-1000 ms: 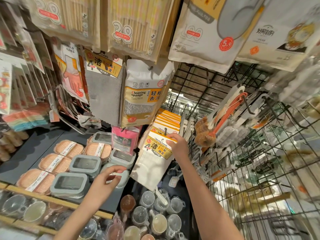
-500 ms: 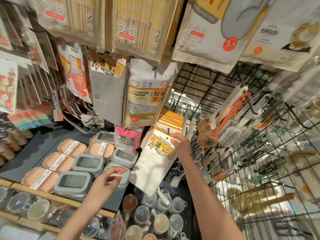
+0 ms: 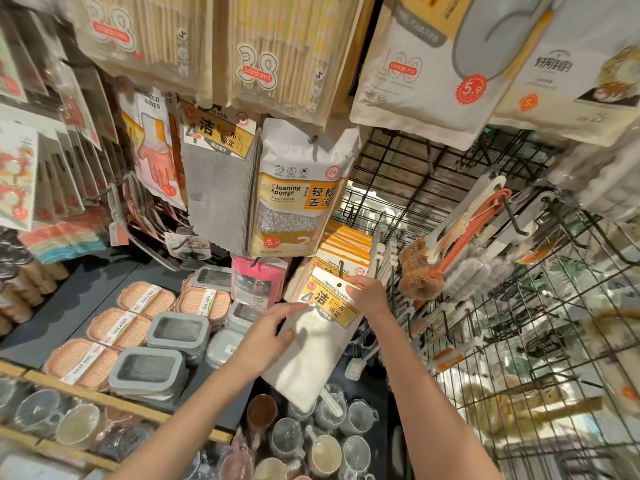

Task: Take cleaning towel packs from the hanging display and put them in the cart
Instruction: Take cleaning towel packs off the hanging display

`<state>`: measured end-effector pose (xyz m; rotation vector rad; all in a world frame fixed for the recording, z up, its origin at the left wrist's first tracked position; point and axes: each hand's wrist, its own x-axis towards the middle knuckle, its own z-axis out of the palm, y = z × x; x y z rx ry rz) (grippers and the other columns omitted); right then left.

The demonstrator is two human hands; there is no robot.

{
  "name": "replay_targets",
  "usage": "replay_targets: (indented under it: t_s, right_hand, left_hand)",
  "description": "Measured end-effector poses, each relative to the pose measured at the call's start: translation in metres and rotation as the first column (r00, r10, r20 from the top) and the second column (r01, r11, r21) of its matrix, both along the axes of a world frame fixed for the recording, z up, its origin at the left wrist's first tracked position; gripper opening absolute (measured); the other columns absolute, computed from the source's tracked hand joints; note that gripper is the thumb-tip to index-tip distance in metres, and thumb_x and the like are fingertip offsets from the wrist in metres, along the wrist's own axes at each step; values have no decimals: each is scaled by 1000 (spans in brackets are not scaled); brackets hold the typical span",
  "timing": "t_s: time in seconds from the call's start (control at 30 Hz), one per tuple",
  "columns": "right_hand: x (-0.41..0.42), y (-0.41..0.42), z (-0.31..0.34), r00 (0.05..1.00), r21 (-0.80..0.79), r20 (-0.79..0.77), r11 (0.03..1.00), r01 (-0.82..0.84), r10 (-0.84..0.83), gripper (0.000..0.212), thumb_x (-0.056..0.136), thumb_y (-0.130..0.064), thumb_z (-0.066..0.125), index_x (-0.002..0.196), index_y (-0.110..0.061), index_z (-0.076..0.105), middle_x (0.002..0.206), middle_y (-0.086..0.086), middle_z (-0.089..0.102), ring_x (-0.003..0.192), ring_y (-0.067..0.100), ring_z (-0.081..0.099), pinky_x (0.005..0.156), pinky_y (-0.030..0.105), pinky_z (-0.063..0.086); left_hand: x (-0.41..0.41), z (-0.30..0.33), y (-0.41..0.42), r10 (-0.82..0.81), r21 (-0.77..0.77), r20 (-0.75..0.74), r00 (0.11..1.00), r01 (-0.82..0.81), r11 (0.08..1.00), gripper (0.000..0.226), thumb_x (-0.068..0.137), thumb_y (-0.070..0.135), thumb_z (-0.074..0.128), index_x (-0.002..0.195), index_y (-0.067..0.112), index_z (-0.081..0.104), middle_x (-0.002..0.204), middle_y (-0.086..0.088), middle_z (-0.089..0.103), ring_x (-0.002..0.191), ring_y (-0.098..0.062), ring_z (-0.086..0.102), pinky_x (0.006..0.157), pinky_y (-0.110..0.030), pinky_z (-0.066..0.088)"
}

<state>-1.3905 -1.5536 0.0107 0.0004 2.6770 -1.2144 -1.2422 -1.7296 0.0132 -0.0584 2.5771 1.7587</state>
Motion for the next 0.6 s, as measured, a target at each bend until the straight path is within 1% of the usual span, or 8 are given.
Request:
replay_targets:
  t_s: [0.07,0.13,0.23,0.33,0.4,0.47,0.53,0.6]
  right_hand:
    - [-3,-1,-2,1000,40,-7,999,-17,17,30,84,-4,55,112,-5,68,112,9,68,92,15,58,81,28,48]
    - [-7,-1,-4,1000,57,-11,998,-21,22,30,84,-4,55,111,-6,68,113,8,68,97,18,60,87,30,49]
    - [-11,-2,-7,1000,38,-17,999,-3,4,27,85,-5,57,110,-7,68,114,7,66,106,20,60,94,35,48]
    - [-17,-4,-11,1000,23,-24,1000,4,-3,26,86,-6,59,111,-8,67,116,7,65,109,21,59,96,42,47]
    - [-22,-5,-12,1000,18,-21,1000,17,-17,26,87,-8,60,112,-11,66,118,5,65,111,19,58,98,38,45]
    - [-28,-4,-14,999,-11,-25,999,33,-33,24,89,-8,60,112,-13,66,118,3,64,111,18,58,95,30,44]
    - [-32,-4,-14,999,-35,-24,998,46,-47,23,89,-8,59,111,-12,66,116,2,64,109,17,58,89,23,41]
    - [-35,-6,-13,997,-78,-32,995,61,-64,21,89,-7,60,107,-12,67,113,2,64,108,17,58,88,23,42]
  left_hand:
    - [-20,-3,9,-57,-66,-7,998,56,996,53,88,-6,52,134,20,48,137,7,45,127,-5,38,108,-17,25]
    - [-34,-4,18,-105,-28,30,994,106,994,59,87,-9,50,137,20,42,139,6,40,132,-8,32,112,-21,25]
    - [-48,-5,30,-161,136,123,979,144,980,66,85,-14,47,141,20,35,142,3,36,138,-11,24,95,0,26]
    - [-61,-7,35,-151,223,188,971,107,969,75,87,-7,49,149,24,22,153,3,26,143,-12,18,94,-8,27]
    - [-70,-7,36,-151,299,208,966,84,950,77,88,-10,48,150,23,17,155,-2,24,142,-13,20,81,-1,38]
    - [-79,-7,36,-146,342,219,965,64,937,77,87,-12,47,150,21,18,154,-3,25,133,-6,32,68,1,41]
    - [-89,-10,35,-155,370,229,961,61,927,77,87,-11,48,149,24,20,154,1,25,118,4,39,68,-4,43]
    - [-97,-13,33,-165,371,245,956,65,926,78,85,-10,50,148,28,22,154,2,27,125,1,32,71,-9,41]
